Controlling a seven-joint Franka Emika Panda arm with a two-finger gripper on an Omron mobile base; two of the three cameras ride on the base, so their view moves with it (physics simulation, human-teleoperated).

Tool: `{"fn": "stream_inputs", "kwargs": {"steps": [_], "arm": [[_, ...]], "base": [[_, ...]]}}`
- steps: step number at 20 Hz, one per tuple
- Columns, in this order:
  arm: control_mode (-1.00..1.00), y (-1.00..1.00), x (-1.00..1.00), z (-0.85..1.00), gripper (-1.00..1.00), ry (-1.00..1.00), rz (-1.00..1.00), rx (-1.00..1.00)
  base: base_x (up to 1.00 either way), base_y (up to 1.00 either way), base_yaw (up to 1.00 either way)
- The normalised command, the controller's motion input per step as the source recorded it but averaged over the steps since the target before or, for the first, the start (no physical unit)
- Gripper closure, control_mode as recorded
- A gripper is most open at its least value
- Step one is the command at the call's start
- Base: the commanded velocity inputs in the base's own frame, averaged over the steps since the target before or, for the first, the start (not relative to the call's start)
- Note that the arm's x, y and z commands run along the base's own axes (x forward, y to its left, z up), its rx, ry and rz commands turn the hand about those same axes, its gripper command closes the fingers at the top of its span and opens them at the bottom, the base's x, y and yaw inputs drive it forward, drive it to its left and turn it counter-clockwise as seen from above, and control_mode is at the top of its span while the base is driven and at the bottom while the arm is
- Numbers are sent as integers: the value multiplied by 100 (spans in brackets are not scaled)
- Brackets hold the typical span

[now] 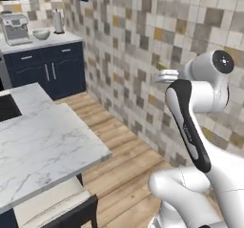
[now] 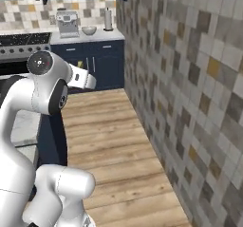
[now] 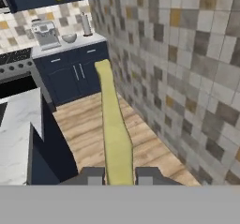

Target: Pick the egg and butter from the fridge and place them by the bowl for mixing.

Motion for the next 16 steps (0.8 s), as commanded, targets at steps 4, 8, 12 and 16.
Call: {"fn": "stream_inputs", "kwargs": {"steps": [4, 8, 12, 16], "arm": [[100, 0, 0, 0, 100, 0, 0, 0], [100, 0, 0, 0, 100, 0, 0, 0], [100, 0, 0, 0, 100, 0, 0, 0], [100, 0, 0, 0, 100, 0, 0, 0]], "base": [[59, -21, 34], [61, -23, 28], [61, -22, 30], [61, -34, 18]]}}
